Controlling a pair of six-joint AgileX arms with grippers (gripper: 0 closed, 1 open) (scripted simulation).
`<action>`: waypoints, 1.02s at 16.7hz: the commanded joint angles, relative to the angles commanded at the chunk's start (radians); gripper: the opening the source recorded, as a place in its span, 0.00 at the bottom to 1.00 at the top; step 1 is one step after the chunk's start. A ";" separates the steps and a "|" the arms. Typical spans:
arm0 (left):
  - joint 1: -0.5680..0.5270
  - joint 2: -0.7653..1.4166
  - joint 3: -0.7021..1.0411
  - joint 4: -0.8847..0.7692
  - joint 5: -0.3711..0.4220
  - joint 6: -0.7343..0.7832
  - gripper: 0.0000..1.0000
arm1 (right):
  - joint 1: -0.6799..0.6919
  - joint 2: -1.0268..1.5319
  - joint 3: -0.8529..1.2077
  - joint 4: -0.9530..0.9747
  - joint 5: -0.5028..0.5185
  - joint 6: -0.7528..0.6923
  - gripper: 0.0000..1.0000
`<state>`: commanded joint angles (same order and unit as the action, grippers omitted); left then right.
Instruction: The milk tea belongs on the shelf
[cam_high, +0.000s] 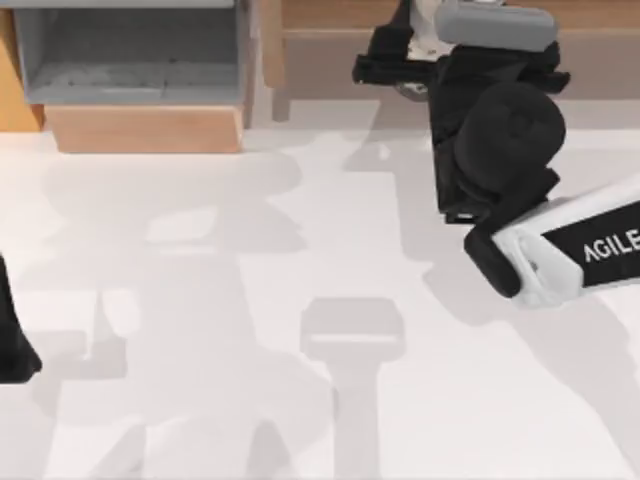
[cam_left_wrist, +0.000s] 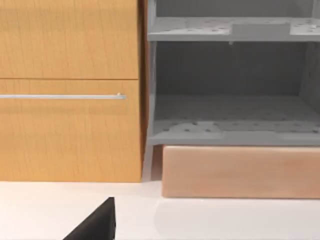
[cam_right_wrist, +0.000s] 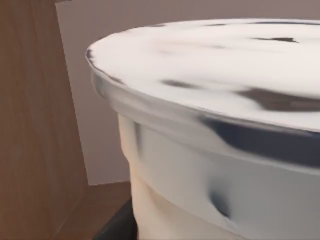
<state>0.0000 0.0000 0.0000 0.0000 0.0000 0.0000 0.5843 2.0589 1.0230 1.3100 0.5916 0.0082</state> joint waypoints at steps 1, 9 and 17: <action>0.000 0.000 0.000 0.000 0.000 0.000 1.00 | -0.035 -0.020 0.012 -0.023 -0.036 0.000 0.00; 0.000 0.000 0.000 0.000 0.000 0.000 1.00 | -0.394 -0.117 0.093 -0.286 -0.373 0.001 0.00; 0.000 0.000 0.000 0.000 0.000 0.000 1.00 | -0.738 -0.171 0.172 -0.563 -0.696 0.001 0.00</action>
<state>0.0000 0.0000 0.0000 0.0000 0.0000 0.0000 -0.1537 1.8880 1.1950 0.7471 -0.1044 0.0096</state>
